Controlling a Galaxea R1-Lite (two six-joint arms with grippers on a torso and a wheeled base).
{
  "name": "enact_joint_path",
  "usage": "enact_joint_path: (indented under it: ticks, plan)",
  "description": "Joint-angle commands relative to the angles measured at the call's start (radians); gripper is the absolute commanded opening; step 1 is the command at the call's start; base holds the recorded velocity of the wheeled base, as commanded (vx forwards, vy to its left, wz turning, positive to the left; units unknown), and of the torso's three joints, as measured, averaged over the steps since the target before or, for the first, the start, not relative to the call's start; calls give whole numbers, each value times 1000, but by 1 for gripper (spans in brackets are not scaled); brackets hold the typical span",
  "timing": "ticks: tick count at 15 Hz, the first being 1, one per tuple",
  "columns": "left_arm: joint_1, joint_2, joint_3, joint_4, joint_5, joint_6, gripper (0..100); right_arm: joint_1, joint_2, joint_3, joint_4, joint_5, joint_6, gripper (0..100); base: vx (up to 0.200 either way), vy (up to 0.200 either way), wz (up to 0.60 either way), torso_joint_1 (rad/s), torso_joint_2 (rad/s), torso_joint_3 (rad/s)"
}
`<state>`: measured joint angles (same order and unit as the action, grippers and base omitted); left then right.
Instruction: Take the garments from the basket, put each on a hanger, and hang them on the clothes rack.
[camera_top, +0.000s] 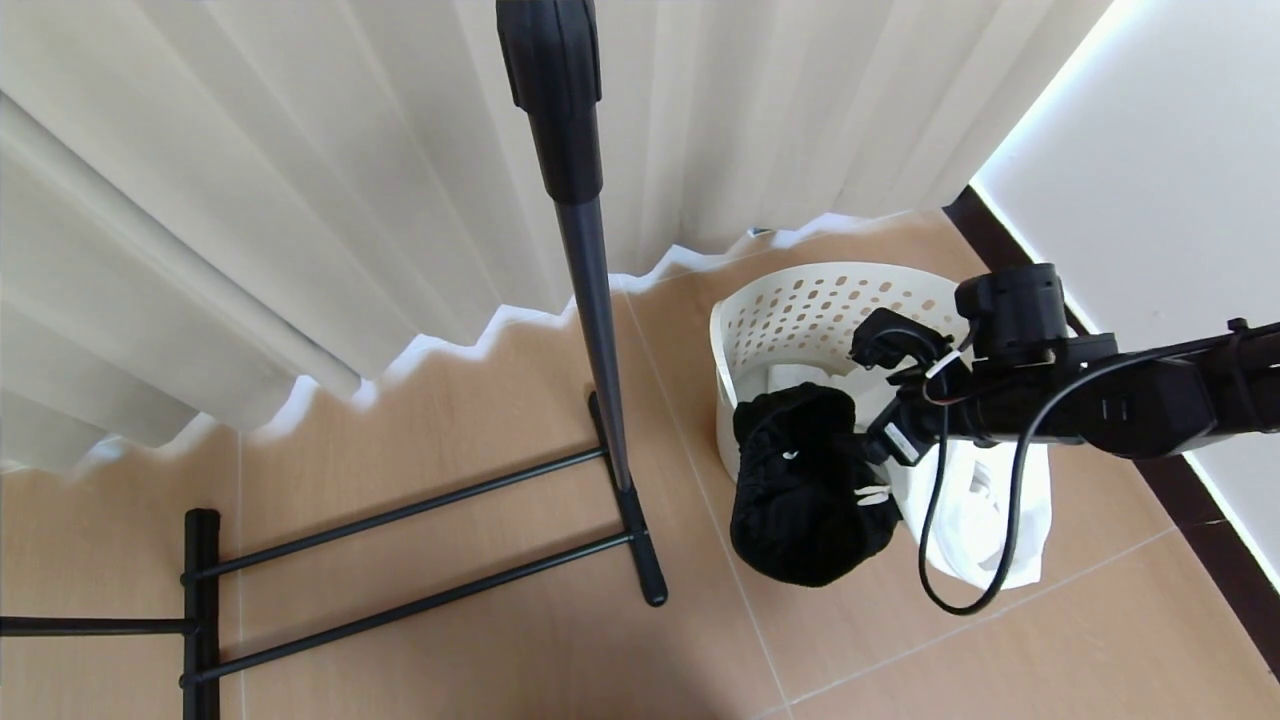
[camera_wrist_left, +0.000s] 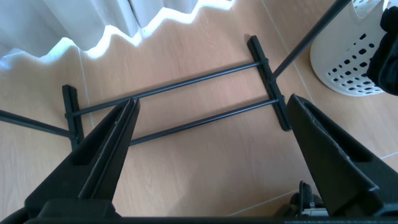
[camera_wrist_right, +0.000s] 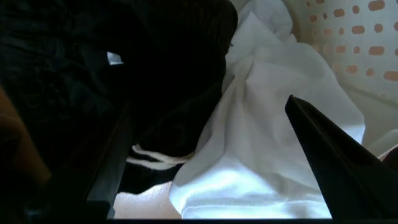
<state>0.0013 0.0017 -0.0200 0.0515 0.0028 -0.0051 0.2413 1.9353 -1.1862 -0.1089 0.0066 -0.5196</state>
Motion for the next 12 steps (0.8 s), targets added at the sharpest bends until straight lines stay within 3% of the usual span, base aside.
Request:
enact_joint_path:
  ticks: [1, 7, 8, 12]
  plan:
    - [0, 1, 0, 1, 0, 1, 100, 1, 99, -70, -2, 3, 1, 100, 0, 0, 0, 0, 0, 0]
    - [0, 1, 0, -1, 0, 1, 100, 1, 191, -202, 0, 0, 1, 100, 0, 0, 0, 0, 0, 0]
    - [0, 1, 0, 1, 0, -1, 100, 1, 194, -210, -2, 0, 3, 0, 0, 0, 0, 0, 0, 0]
    - [0, 1, 0, -1, 0, 1, 100, 1, 149, -188, -3, 6, 7, 0, 0, 0, 0, 0, 0, 0]
